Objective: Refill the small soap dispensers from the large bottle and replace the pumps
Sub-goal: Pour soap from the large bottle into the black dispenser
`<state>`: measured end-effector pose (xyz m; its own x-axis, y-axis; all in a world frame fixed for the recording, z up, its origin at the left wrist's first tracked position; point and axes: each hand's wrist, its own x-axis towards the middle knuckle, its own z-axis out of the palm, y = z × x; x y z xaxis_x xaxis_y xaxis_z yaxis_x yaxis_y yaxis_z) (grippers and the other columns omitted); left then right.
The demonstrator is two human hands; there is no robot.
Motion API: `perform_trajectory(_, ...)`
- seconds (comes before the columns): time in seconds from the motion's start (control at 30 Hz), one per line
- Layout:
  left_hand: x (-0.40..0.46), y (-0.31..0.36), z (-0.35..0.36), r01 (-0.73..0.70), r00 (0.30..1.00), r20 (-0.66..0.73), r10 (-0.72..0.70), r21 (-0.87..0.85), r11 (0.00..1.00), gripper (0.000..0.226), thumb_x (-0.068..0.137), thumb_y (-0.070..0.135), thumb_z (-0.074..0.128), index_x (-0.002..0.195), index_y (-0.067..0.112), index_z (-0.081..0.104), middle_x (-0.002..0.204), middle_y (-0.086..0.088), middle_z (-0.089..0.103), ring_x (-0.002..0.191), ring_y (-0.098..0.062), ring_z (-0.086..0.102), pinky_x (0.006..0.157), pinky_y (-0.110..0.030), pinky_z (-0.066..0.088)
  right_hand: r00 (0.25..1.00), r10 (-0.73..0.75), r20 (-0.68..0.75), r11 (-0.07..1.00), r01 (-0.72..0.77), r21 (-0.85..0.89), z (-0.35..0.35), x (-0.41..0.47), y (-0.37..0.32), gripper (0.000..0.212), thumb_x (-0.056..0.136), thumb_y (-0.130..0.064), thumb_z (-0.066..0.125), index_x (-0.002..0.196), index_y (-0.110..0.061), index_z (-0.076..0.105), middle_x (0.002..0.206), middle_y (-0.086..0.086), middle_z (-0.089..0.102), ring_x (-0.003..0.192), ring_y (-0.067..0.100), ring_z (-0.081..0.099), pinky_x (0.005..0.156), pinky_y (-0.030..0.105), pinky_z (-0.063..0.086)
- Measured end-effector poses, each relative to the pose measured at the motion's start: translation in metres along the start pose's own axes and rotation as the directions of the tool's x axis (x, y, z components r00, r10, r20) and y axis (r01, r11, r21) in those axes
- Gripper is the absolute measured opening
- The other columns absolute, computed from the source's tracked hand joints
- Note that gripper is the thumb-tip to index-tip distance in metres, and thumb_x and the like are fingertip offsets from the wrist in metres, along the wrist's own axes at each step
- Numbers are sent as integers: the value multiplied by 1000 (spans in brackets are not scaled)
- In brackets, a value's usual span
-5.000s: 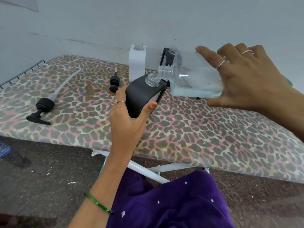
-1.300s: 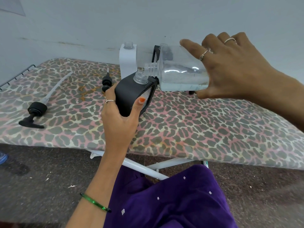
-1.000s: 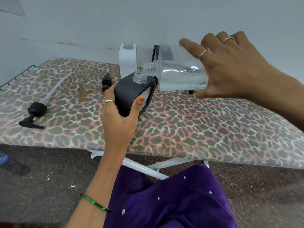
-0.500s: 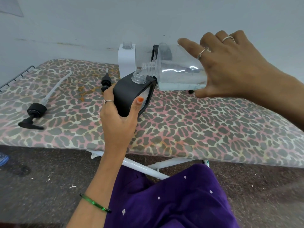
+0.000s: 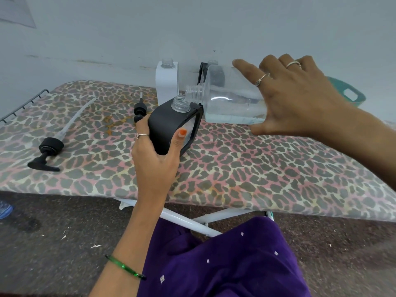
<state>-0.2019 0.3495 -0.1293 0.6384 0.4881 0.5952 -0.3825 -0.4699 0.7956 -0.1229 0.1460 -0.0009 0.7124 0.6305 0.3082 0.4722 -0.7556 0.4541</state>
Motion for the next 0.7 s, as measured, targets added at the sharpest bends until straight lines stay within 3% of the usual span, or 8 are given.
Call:
perform_trajectory(0.17, 1, -3, -1, 31, 999, -7, -31, -13, 999, 65, 87, 54, 55, 129, 6, 47, 110, 9, 61, 101, 1, 58, 87, -19, 48, 998, 45, 34, 995, -48, 91, 10, -3, -12, 110, 63, -60, 68, 152, -25, 12, 119, 16, 48, 105, 37, 50, 88, 48, 38)
perform_trajectory(0.27, -3, -2, 0, 60, 998, -8, -60, -12, 998, 49, 88, 48, 56, 123, 16, 46, 104, 23, 55, 95, 13, 55, 81, -5, 41, 995, 81, 56, 985, -88, 149, 18, -10, -20, 111, 63, -63, 63, 152, -26, 9, 121, 14, 47, 109, 36, 49, 89, 47, 38)
perform_trajectory(0.43, -7, -8, -1, 165, 986, 10, -165, -32, 986, 41, 86, 48, 54, 121, 29, 44, 105, 27, 54, 96, 14, 54, 81, -4, 40, 988, 130, 81, 940, -149, 306, 44, -16, -38, 112, 63, -61, 69, 152, -28, 9, 122, 10, 48, 111, 34, 49, 91, 45, 38)
perform_trajectory(0.5, 0, 7, -3, 138, 988, -60, -140, -32, 990, 40, 86, 49, 54, 120, 30, 44, 103, 25, 55, 94, 13, 55, 79, -4, 41, 982, 190, -4, 856, -164, 490, 42, -18, -32, 110, 61, -58, 71, 151, -26, 15, 123, 10, 49, 110, 33, 52, 92, 45, 42)
perform_trajectory(0.57, 3, 6, -2, 164, 985, -40, -166, -47, 985, 41, 86, 50, 54, 121, 30, 45, 103, 25, 56, 93, 11, 56, 79, -6, 43, 961, 277, -25, 705, -186, 684, 54, -20, -32, 109, 61, -55, 74, 149, -23, 19, 131, 8, 50, 109, 27, 54, 89, 37, 45)
perform_trajectory(0.63, 2, 2, -3, 173, 984, -40, -174, -32, 984, 39, 86, 53, 54, 119, 35, 45, 102, 24, 56, 92, 10, 56, 78, -7, 44, 930, 365, -45, 556, -179, 812, 68, -25, -35, 108, 60, -54, 75, 148, -22, 22, 135, 4, 50, 113, 20, 54, 90, 30, 44)
perform_trajectory(0.7, 1, 2, -4, 198, 979, -38, -199, -29, 980, 32, 86, 57, 54, 113, 44, 44, 102, 24, 56, 94, 9, 56, 79, -7, 43, 889, 454, -57, 428, -162, 889, 79, -31, -36, 104, 61, -55, 76, 146, -21, 26, 132, 2, 54, 115, 16, 57, 96, 32, 47)
